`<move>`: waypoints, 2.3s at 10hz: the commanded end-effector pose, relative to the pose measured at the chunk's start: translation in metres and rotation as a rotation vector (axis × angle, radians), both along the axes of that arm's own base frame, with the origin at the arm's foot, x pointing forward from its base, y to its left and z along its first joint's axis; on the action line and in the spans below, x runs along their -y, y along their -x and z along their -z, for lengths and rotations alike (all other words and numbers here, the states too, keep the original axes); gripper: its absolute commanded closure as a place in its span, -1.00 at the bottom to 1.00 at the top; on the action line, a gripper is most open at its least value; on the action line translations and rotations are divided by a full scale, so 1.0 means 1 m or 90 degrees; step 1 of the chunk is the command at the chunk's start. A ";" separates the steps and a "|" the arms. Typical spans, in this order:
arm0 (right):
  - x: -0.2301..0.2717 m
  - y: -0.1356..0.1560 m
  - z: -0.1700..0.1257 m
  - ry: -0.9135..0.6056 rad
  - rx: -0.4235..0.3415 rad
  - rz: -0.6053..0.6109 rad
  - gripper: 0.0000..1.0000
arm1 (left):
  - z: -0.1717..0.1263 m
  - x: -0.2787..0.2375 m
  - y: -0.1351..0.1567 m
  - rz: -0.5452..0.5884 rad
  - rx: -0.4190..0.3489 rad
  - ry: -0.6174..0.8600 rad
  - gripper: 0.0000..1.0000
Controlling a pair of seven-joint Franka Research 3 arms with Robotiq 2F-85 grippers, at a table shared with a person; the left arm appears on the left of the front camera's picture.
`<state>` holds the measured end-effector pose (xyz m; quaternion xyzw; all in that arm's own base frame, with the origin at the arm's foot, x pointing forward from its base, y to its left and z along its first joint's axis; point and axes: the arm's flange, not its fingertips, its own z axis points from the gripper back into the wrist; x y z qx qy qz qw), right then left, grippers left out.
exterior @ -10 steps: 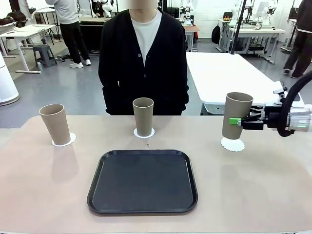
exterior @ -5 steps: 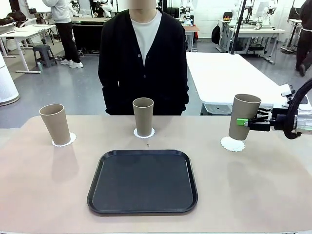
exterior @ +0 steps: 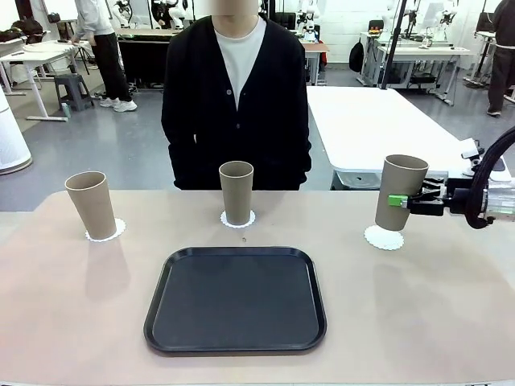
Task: Place coasters on the table and set cups on them.
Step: Take one Reusable plastic cup from the Flat Tray and place it on a coaster set by the human.
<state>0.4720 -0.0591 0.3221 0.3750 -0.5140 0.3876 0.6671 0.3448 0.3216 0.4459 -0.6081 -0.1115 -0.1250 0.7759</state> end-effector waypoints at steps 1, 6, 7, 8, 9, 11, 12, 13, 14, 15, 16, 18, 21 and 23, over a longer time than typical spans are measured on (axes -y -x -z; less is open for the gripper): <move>0.008 -0.033 0.017 -0.005 0.035 -0.048 -0.70 | -0.002 -0.001 0.001 -0.004 0.002 -0.001 -1.00; 0.020 -0.046 0.038 0.025 0.044 -0.085 -0.70 | -0.002 -0.001 0.001 -0.004 0.002 -0.001 -1.00; 0.021 -0.041 0.038 0.042 0.057 -0.106 -0.70 | -0.002 -0.001 0.001 -0.004 0.002 -0.001 -1.00; 0.024 -0.035 0.040 0.064 0.067 -0.122 -0.70 | -0.002 -0.001 0.001 -0.004 0.002 -0.001 -1.00; 0.026 -0.034 0.043 0.067 0.069 -0.127 -0.70 | -0.002 -0.001 0.001 -0.004 0.002 -0.001 -1.00; 0.027 -0.032 0.047 0.058 0.067 -0.127 -0.70 | -0.002 -0.001 0.001 -0.004 0.002 -0.001 -1.00; 0.028 -0.035 0.048 0.054 0.069 -0.126 -0.70 | -0.002 -0.001 0.001 -0.004 0.002 -0.001 -1.00; 0.027 -0.039 0.048 0.046 0.068 -0.124 -0.70 | -0.002 -0.001 0.001 -0.004 0.002 -0.001 -1.00; 0.025 -0.042 0.049 0.036 0.067 -0.126 -0.70 | -0.002 -0.001 0.001 -0.004 0.002 -0.001 -1.00; 0.023 -0.046 0.050 0.023 0.061 -0.129 -0.70 | -0.002 -0.001 0.001 -0.004 0.002 -0.001 -1.00; 0.019 -0.049 0.052 0.011 0.056 -0.136 -0.70 | -0.002 -0.001 0.001 -0.004 0.002 -0.001 -1.00; 0.014 -0.054 0.056 -0.004 0.050 -0.143 -0.70 | -0.002 -0.001 0.001 -0.004 0.002 -0.001 -1.00; 0.012 -0.057 0.062 -0.003 0.048 -0.147 -0.70 | -0.002 -0.001 0.001 -0.004 0.002 -0.001 -1.00; 0.015 -0.055 0.063 0.001 0.049 -0.146 -0.70 | -0.002 -0.001 0.001 -0.004 0.002 -0.001 -1.00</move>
